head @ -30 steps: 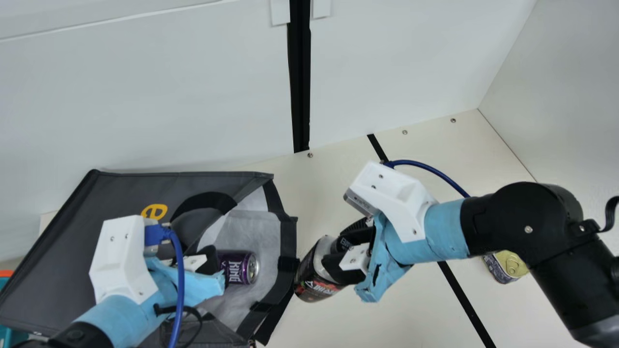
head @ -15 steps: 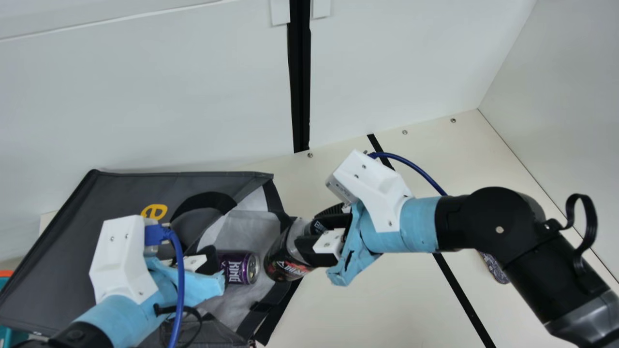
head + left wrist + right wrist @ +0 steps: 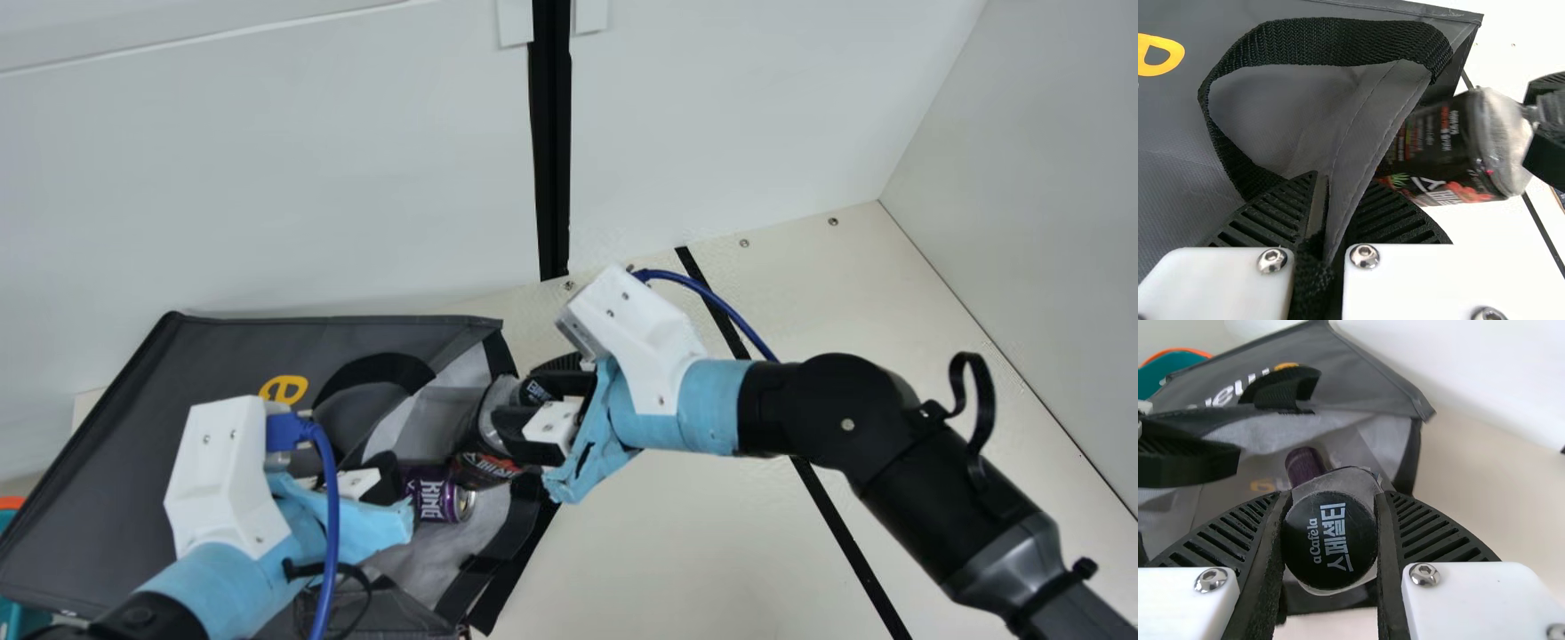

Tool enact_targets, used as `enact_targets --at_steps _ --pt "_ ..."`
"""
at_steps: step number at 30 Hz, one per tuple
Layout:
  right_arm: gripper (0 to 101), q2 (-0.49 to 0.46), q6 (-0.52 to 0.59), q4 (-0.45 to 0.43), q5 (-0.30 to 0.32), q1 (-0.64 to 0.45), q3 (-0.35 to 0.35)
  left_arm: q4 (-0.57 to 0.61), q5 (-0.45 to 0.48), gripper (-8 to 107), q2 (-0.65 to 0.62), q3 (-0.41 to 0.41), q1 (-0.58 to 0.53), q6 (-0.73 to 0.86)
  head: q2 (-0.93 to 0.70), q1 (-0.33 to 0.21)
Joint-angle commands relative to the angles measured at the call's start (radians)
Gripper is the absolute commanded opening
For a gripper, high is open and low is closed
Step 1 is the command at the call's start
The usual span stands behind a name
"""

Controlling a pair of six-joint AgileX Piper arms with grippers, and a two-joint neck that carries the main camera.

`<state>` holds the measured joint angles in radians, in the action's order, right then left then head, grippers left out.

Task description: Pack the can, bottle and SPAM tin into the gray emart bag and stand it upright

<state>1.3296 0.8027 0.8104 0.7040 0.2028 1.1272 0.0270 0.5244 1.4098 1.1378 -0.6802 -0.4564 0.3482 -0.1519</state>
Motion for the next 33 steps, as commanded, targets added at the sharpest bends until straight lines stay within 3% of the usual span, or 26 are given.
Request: enact_targets --at_steps 1,18,33 --pt "0 0.007 0.022 0.034 -0.039 0.011 -0.003 0.000 0.000 -8 0.000 0.000 0.000 0.000 0.001 -0.023" --pt "0 0.086 0.217 0.279 -0.231 0.112 -0.056 0.000 0.000 -8 0.000 0.000 0.000 0.000 0.001 -0.023" --pt "0 0.177 0.373 0.453 -0.290 0.154 -0.092 0.000 0.000 -8 0.000 0.000 0.000 0.000 0.001 -0.023"
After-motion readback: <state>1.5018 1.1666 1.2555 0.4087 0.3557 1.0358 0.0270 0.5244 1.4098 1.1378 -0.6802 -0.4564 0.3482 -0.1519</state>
